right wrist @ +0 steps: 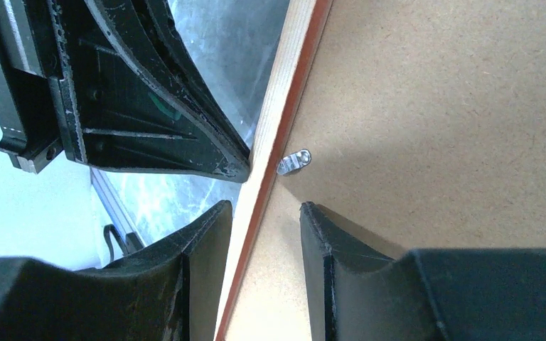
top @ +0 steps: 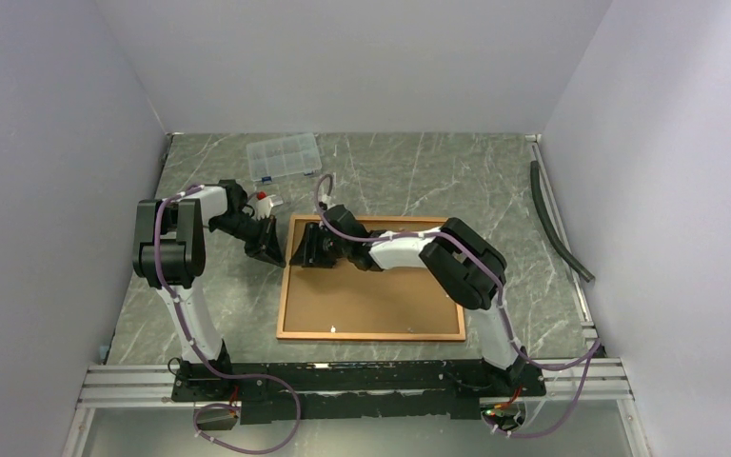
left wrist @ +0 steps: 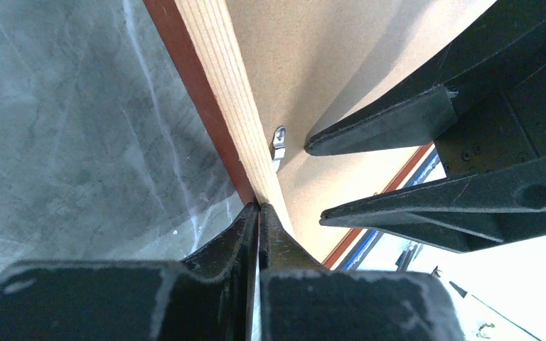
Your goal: Put the photo into the frame
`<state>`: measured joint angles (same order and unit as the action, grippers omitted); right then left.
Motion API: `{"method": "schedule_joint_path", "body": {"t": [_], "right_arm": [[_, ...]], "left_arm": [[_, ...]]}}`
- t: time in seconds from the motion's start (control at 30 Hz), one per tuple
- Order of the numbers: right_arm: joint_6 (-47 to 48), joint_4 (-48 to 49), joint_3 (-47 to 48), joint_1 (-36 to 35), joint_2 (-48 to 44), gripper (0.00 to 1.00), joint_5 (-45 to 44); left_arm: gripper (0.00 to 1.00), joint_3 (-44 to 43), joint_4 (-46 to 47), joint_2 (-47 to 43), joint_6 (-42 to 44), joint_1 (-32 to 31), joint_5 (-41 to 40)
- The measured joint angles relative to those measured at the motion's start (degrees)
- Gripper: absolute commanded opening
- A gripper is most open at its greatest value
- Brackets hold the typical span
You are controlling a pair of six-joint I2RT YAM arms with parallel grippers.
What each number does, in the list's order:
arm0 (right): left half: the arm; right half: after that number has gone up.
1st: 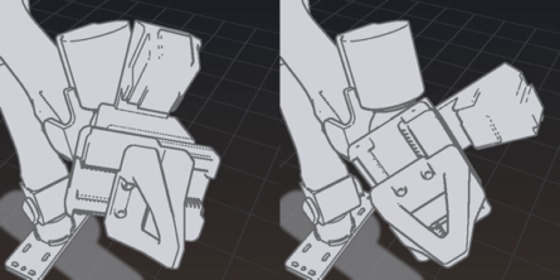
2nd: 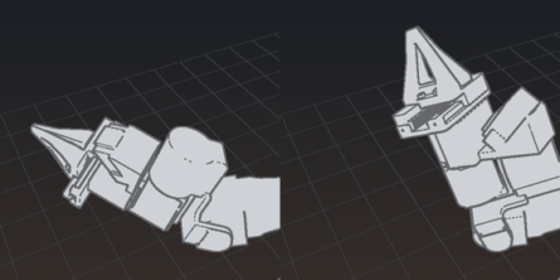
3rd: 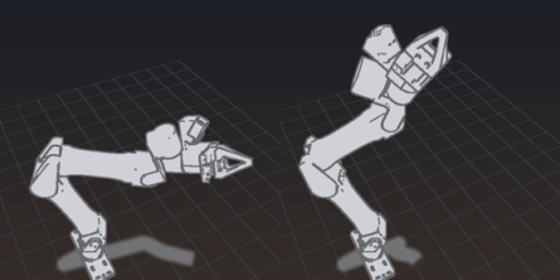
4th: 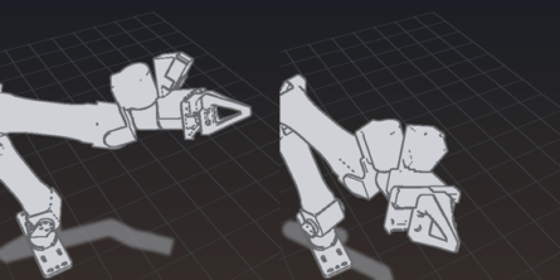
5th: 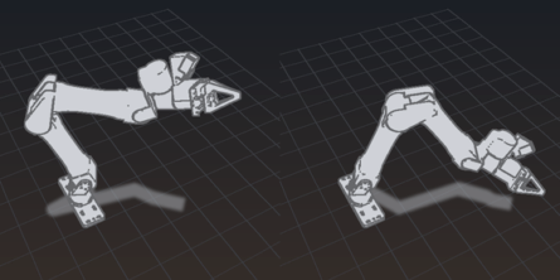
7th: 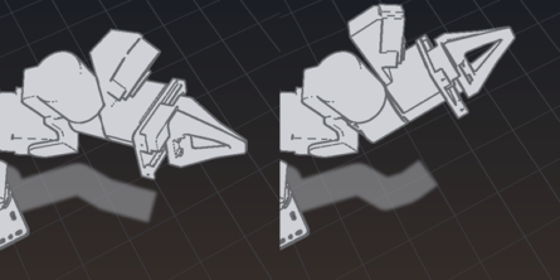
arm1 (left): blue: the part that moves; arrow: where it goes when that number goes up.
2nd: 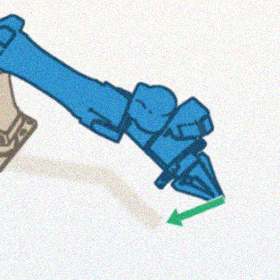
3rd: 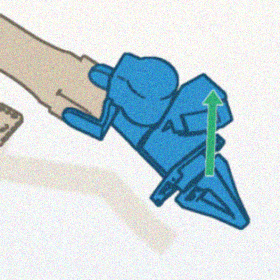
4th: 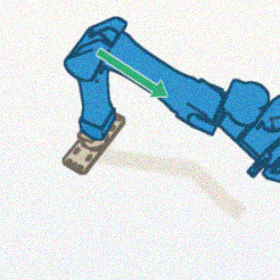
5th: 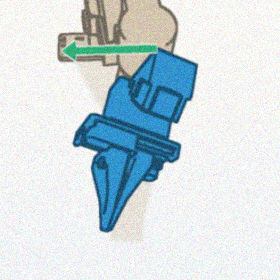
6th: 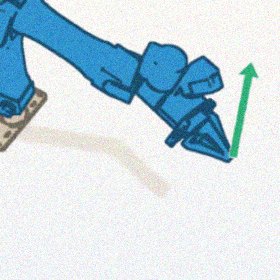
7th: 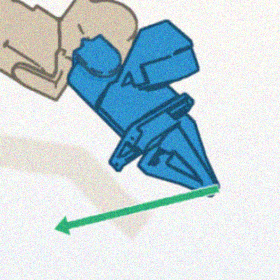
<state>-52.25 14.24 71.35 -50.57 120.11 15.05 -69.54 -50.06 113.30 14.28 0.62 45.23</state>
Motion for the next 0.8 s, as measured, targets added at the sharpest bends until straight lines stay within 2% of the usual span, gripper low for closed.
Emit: {"method": "schedule_joint_path", "body": {"t": [0.8], "right_arm": [[-3.5, 2.2, 3.3, 0.0, 3.5, 0.44, 1.7]], "left_arm": [[0.07, 0.0, 0.0, 0.0, 0.0, 0.0, 0.0]]}}
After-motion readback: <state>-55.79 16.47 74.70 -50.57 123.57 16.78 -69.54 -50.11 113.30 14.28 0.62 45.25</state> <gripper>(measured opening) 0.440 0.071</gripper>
